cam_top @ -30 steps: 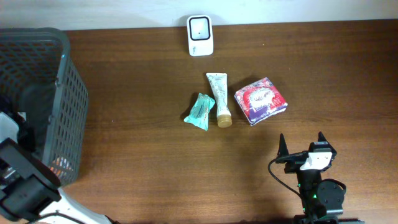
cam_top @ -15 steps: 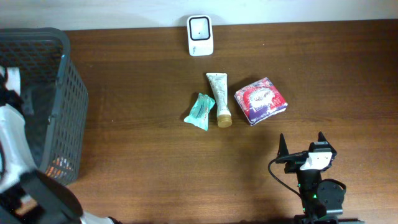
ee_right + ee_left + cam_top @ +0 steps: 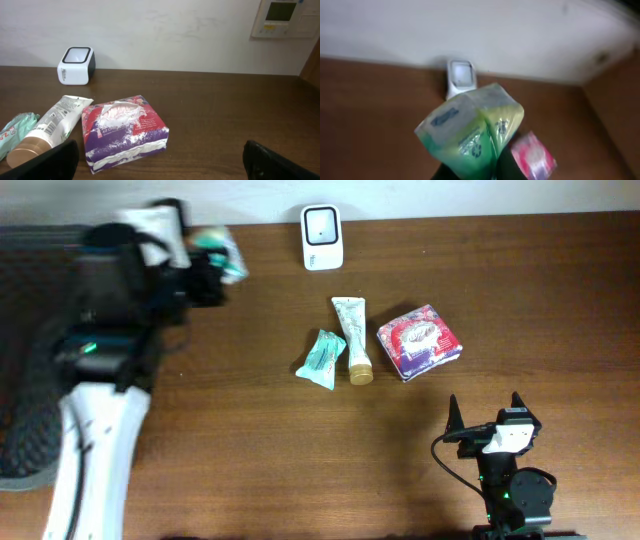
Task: Scan the item barcode
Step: 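Place the green soap bar between the tube and the box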
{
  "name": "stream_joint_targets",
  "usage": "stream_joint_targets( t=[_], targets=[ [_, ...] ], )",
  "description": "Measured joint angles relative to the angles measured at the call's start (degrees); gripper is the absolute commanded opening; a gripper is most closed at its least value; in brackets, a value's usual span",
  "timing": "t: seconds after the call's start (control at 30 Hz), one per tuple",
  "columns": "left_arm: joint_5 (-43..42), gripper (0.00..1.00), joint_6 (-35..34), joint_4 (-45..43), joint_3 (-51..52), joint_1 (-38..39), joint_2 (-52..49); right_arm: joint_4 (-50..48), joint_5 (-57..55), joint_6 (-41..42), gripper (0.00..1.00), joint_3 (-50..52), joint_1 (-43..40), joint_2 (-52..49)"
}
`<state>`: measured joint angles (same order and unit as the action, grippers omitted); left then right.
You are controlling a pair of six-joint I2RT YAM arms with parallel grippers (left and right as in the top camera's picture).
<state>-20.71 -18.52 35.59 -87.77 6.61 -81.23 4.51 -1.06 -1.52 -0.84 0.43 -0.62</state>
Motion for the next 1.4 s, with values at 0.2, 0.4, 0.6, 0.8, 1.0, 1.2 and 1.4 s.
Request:
stream_joint_targets(
  t=[0.2,0.4,0.6,0.8,1.0,1.2,1.4],
  targets=[
    [-0.44,0.0,-0.83,0.66,0.02,14.53,-16.81,0.0,0.02,0.02,0.99,0.0,0.0,-0.02],
    [0.83,0.14,-7.06,-5.22,0.02,20.74,-30.6,0.0,0.02,0.02,0.99,0.0,0.0,-0.02],
    [1.03,0.9,-10.01,-14.49,0.07,26.8,-34.56,0.0,0.02,0.02,0.99,0.0,0.0,-0.02],
    [0.94,0.99,-10.67,-15.3,0.07,27.43,-34.56,0.0,0.02,0.02,0.99,0.0,0.0,-0.02],
    [-3.13,0.99,-6.86,-13.68,0.13,18.45,-26.82,0.0,0.02,0.02,0.99,0.0,0.0,-0.02],
    [-4.35,0.99,-4.39,-2.49,-0.26,-0.09,1.7,0.0,0.02,0.02,0.99,0.0,0.0,0.0],
    [10.36,0.99,-0.02,14.56,-0.44,-24.61,14.75,0.0,0.02,0.02,0.99,0.0,0.0,-0.02]
  ],
)
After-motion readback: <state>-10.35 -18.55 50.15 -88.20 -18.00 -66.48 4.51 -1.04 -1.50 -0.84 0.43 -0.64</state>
